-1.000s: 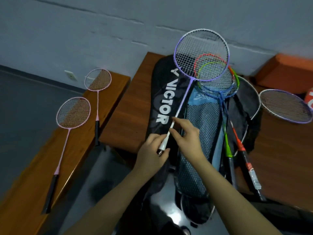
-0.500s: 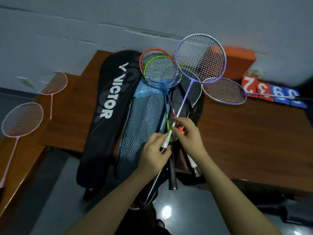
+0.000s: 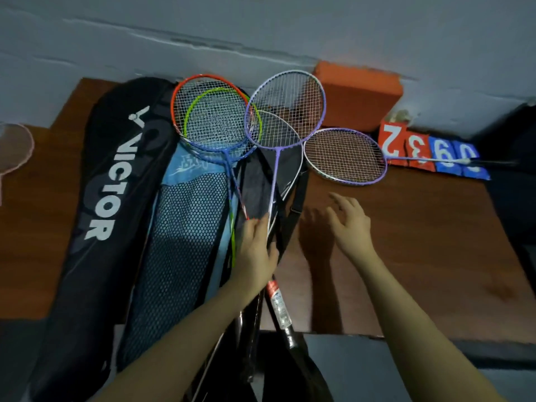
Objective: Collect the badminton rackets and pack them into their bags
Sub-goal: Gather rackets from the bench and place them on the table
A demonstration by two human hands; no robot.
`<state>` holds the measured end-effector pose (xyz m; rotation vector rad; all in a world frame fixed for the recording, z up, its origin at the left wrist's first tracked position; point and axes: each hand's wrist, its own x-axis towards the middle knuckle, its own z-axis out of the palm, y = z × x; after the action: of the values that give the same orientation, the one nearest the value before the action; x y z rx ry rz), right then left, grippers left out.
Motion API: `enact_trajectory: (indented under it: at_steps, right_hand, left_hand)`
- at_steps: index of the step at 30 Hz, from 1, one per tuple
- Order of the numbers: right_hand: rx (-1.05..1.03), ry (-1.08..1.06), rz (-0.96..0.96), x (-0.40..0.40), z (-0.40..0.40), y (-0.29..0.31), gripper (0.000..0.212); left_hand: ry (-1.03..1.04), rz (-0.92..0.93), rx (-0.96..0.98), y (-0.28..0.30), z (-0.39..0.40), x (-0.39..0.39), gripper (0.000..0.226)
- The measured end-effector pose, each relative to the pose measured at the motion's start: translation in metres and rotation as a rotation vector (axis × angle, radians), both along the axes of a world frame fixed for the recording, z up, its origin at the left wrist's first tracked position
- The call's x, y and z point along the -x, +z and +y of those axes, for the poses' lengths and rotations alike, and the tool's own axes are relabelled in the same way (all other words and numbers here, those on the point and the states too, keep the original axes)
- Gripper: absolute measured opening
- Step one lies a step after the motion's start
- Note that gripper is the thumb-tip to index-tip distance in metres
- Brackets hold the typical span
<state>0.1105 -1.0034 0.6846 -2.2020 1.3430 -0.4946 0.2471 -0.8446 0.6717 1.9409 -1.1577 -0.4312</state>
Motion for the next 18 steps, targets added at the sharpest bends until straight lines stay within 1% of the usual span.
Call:
enact_trajectory:
  at_steps: [4, 6, 8, 11, 13, 16, 18]
  right_hand:
    - [-0.046, 0.021, 0.204, 0.005, -0.047, -0.017, 0.047]
    - [-0.057, 0.056, 0.309, 0.008, -0.07, -0.028, 0.052]
    - [-0.032, 0.099, 0.396, 0.013, -0.092, -0.04, 0.057]
    - [0.013, 0.158, 0.495, 0.017, -0.115, -0.056, 0.062]
    - [0.047, 0.18, 0.521, 0.016, -0.118, -0.064, 0.061]
    - [0.059, 0.162, 0.495, 0.015, -0.11, -0.065, 0.056]
    - [0.062, 0.144, 0.472, 0.019, -0.107, -0.061, 0.051]
  left_hand:
    - [-0.035, -0.3, -0.275, -0.019, -0.039, 0.004, 0.067]
    - [-0.038, -0.323, -0.377, -0.025, -0.052, 0.003, 0.064]
    - [0.009, -0.333, -0.458, -0.032, -0.06, 0.004, 0.061]
    - [0.034, -0.443, -0.466, -0.034, -0.071, 0.008, 0.06]
    - [0.02, -0.49, -0.428, -0.034, -0.082, 0.011, 0.061]
    - [-0.093, -0.44, -0.383, -0.029, -0.104, 0.018, 0.06]
    - [-0.189, -0.36, -0.408, -0.032, -0.12, 0.023, 0.058]
